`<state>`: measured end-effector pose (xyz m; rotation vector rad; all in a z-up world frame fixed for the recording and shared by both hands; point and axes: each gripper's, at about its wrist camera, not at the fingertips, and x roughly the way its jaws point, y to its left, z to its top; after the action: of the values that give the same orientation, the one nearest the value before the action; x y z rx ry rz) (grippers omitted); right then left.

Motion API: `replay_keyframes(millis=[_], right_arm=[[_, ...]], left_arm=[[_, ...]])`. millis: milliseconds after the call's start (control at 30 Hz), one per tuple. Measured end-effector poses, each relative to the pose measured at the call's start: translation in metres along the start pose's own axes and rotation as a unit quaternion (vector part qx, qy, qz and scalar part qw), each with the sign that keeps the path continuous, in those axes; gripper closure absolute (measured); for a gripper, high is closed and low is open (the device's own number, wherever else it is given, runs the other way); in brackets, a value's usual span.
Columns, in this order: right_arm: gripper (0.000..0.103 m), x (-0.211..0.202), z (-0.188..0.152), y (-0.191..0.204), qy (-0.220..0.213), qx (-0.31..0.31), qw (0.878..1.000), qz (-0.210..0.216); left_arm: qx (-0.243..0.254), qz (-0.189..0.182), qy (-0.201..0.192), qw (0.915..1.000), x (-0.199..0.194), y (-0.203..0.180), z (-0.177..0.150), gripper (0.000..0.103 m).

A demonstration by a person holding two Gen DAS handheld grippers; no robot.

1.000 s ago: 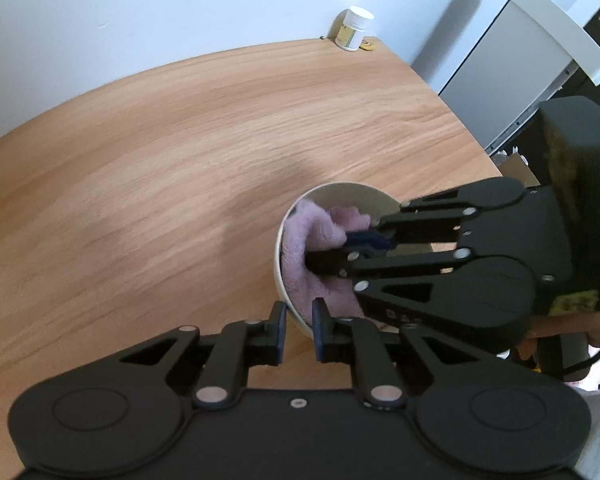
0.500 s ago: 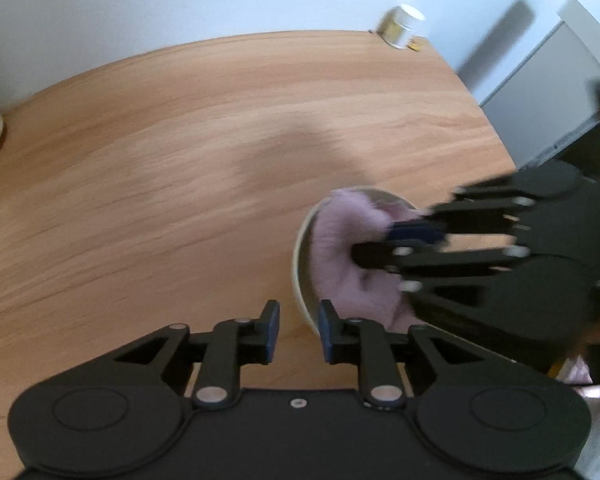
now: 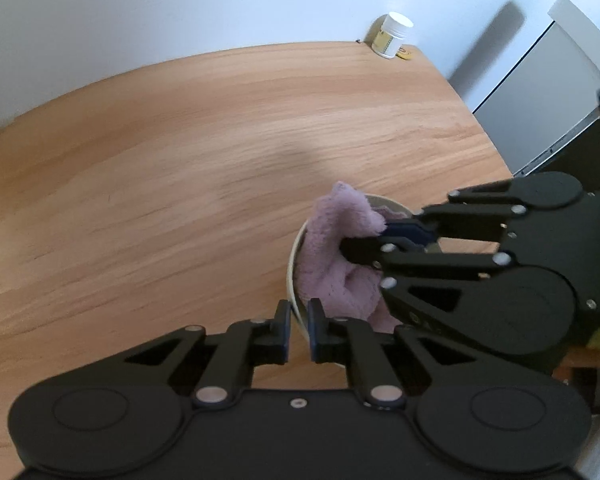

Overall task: Clean bowl
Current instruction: 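Keep wiping the bowl's inside with the right tool while the left tool tilts the bowl, then rub the pink towel around the bowl's inner wall with the right tool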

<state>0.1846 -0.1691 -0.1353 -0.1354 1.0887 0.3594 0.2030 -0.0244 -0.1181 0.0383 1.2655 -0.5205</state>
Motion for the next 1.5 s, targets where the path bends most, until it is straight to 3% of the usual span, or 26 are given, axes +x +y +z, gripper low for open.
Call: replay_keyframes(millis=[267,367,467,533,667,767,967,1067,1167,1300,1500], right_arm=[[0.093,0.019,0.001,-0.014,0.041,-0.030,0.997,0.050],[0.091,0.021,0.003,-0.010,0.047,-0.069,0.994,0.070],[0.091,0.025,0.007,-0.005,0.064,-0.144,0.981,0.111],[0.091,0.028,0.009,-0.002,0.081,-0.200,0.965,0.149],[0.091,0.029,0.007,-0.003,0.091,-0.251,0.943,0.200],[0.091,0.027,0.006,-0.003,0.094,-0.282,0.931,0.213],[0.090,0.022,0.006,-0.003,0.078,-0.282,0.931,0.216],[0.090,0.007,0.005,-0.009,0.044,-0.268,0.941,0.200],[0.091,-0.009,0.001,-0.014,0.013,-0.219,0.963,0.159],[0.091,-0.030,-0.010,-0.016,-0.053,-0.171,0.974,0.140],[0.093,-0.016,-0.012,-0.004,-0.039,-0.159,0.981,0.102]], left_arm=[[-0.035,-0.015,0.013,0.9992,0.001,-0.004,-0.009,0.090],[-0.050,-0.021,0.020,0.9983,-0.001,-0.001,-0.012,0.087],[-0.063,-0.018,0.028,0.9975,-0.004,0.002,-0.015,0.087],[-0.058,-0.012,0.029,0.9978,-0.007,0.004,-0.015,0.087],[-0.042,-0.002,0.028,0.9987,-0.007,0.002,-0.013,0.087],[-0.033,0.006,0.028,0.9990,-0.005,0.001,-0.009,0.087],[-0.008,0.015,0.021,0.9996,-0.001,-0.003,-0.007,0.092],[-0.013,0.011,0.019,0.9997,-0.001,-0.002,-0.008,0.092],[-0.018,0.012,0.016,0.9996,-0.001,-0.003,-0.009,0.093],[-0.003,0.017,0.014,0.9998,-0.003,-0.009,-0.014,0.092],[-0.006,0.015,0.008,0.9998,-0.006,-0.011,-0.019,0.090]])
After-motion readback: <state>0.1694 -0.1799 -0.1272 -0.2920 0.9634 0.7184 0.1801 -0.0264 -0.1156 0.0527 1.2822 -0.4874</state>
